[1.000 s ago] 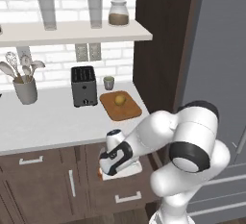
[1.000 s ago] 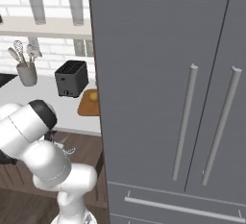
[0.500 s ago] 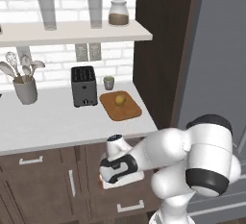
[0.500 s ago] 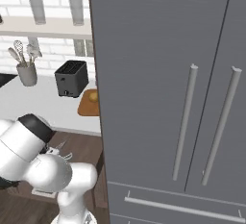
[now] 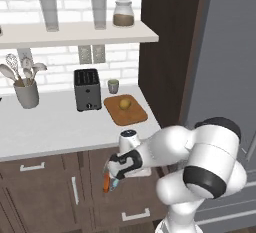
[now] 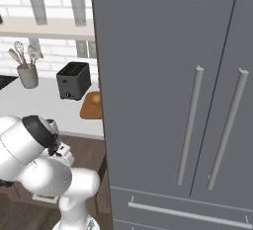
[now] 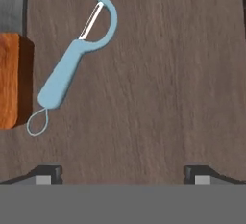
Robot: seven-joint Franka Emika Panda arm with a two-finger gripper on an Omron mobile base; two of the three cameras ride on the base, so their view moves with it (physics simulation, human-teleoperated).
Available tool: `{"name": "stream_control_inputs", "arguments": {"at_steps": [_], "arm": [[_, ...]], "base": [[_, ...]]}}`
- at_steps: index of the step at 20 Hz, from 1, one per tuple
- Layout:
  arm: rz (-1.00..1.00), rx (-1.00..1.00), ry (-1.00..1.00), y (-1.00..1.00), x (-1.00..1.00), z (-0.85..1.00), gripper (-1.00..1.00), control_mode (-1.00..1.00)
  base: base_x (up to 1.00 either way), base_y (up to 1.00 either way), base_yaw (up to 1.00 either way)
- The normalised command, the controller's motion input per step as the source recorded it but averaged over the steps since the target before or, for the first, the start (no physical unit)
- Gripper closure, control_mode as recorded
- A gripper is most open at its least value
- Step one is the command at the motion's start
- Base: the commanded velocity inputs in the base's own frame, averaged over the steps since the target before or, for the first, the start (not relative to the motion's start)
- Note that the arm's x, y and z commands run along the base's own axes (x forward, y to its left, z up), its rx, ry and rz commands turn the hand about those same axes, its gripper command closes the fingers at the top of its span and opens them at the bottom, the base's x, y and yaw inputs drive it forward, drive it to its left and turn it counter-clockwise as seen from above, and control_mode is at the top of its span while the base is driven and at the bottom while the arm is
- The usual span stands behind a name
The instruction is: Place the appropriate cutting tool for cutting the potato skin on the cutting board.
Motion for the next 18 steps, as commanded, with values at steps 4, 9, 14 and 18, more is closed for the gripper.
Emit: {"name": "stream_control_inputs", "arguments": {"at_steps": [4,9,14,18], "arm": [[-0.2,0.0,-0.04,0.38,0.71,-0.28,-1.0,-1.0],[-0.18,0.0,-0.1,0.48,0.49,-0.18,-1.0,-1.0],[-0.13,-0.01,-0.01,0.2,0.2,-0.28,-1.0,-1.0],[-0.11,-0.05,0.0,0.0,0.21,-0.29,-1.0,-1.0]], "base": [[0.0,0.0,0.0],[0.0,0.0,0.0],[0.0,0.0,0.0],[0.0,0.0,0.0]]}}
